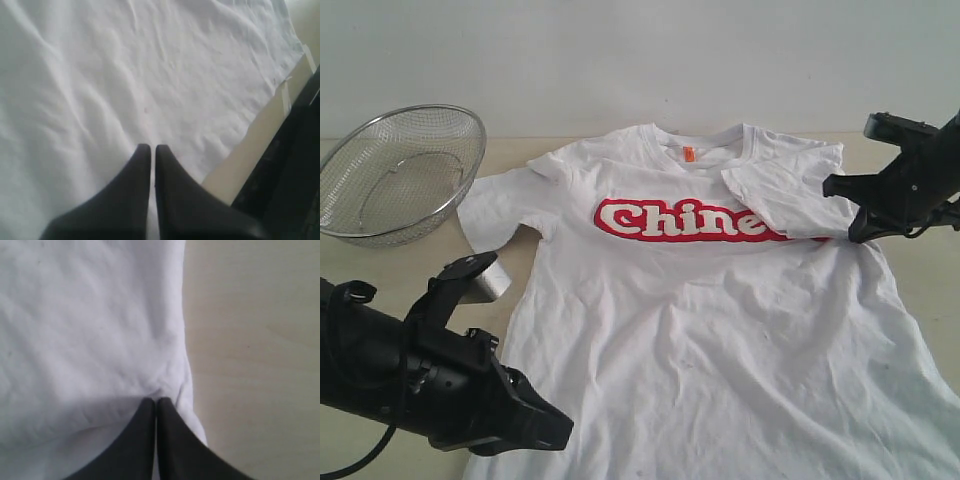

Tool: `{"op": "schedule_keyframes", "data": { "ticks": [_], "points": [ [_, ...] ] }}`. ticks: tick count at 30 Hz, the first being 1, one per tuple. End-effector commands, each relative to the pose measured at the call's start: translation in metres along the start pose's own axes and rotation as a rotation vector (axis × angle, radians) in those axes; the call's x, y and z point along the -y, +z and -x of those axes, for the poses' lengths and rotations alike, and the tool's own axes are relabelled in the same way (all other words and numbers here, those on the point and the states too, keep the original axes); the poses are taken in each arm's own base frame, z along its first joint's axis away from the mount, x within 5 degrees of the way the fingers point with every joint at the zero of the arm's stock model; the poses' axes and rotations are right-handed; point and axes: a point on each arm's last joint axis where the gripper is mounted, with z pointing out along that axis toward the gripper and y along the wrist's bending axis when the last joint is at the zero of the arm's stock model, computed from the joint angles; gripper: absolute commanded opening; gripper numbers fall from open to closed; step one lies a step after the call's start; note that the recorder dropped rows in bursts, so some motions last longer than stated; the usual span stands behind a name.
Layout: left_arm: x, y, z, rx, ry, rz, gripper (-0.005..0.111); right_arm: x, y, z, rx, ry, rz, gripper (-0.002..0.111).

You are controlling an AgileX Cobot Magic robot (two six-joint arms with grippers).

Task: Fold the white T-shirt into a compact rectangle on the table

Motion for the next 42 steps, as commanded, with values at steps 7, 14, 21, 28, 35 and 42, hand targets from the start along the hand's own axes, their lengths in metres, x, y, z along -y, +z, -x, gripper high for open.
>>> {"op": "schedule_keyframes", "data": {
  "ticks": [7,14,21,28,35,42],
  "points": [
    [0.003,-0.001,0.002,0.009,0.013,-0.011,0.004,0.01,-0.002,0.003,0.032,0.014,-0.068,0.001],
    [0.004,-0.001,0.001,0.006,0.013,-0.017,0.004,0.01,-0.002,0.004,0.048,0.034,-0.075,0.001],
    [0.004,-0.001,0.001,0.006,0.013,-0.017,0.004,0.015,-0.004,0.005,0.058,0.066,-0.081,0.001],
    [0.004,-0.001,0.001,0.006,0.013,-0.017,0.004,0.015,-0.026,0.017,0.152,0.097,-0.071,0.001],
    [0.004,-0.001,0.001,0.006,0.013,-0.017,0.004,0.007,-0.035,0.021,0.184,0.102,0.003,0.001],
    [0.004,-0.001,0.002,0.01,0.008,-0.019,0.004,-0.004,-0.017,0.014,0.135,0.073,0.028,0.001]
  ]
}}
